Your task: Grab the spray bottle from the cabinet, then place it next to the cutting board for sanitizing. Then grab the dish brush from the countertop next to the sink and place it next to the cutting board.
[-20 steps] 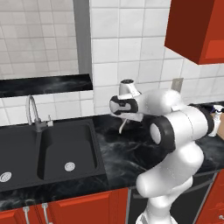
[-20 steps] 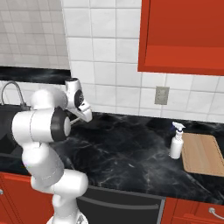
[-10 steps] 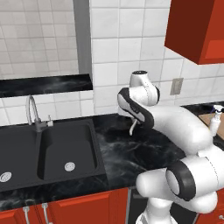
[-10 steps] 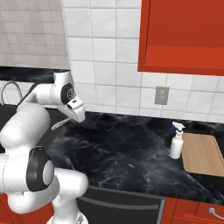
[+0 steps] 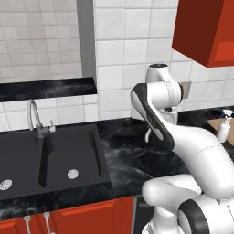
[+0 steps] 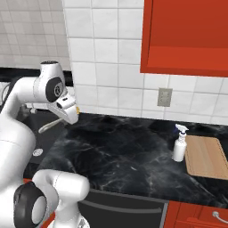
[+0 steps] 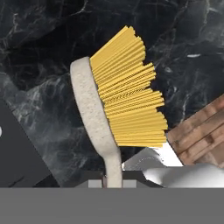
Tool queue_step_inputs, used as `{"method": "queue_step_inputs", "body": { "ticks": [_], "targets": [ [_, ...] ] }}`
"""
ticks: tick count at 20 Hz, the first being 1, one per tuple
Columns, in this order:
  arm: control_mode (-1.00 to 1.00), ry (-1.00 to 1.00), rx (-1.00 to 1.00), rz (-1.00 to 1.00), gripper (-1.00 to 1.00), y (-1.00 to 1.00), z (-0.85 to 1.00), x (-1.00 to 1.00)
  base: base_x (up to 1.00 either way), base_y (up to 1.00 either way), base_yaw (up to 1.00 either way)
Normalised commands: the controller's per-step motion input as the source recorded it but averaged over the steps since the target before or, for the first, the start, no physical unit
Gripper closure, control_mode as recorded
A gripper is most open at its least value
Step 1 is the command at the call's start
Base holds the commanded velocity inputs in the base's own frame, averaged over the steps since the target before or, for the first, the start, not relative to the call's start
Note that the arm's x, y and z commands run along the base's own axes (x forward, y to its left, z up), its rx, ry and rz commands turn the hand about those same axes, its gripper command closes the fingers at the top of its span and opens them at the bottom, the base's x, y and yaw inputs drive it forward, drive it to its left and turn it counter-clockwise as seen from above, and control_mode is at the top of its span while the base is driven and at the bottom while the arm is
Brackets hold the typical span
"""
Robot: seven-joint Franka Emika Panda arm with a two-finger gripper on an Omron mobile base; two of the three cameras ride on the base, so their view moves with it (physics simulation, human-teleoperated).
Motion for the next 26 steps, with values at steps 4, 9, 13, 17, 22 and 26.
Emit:
{"method": "queue_step_inputs", "body": {
  "ticks": [4, 9, 13, 17, 22, 26],
  "targets": [
    [-1.00, -0.08, 0.00, -0.01, 1.00, -0.01, 0.40, -0.71, 0.00, 0.00, 0.00],
    [-1.00, -0.05, 0.00, -0.11, 1.00, -0.22, 0.31, -0.61, 0.00, 0.00, 0.00],
    [-1.00, -0.01, 0.00, -0.27, 1.00, -0.38, 0.22, -0.74, 0.00, 0.00, 0.00],
    [-1.00, 0.02, 0.00, -0.35, 1.00, -0.80, 0.04, -0.27, 0.00, 0.00, 0.00],
    [-1.00, 0.00, 0.00, -0.37, 1.00, -0.83, 0.00, -0.02, 0.00, 0.00, 0.00],
    [-1.00, 0.00, 0.00, -0.34, 1.00, -0.84, 0.00, 0.00, 0.00, 0.00, 0.00]
  ]
}}
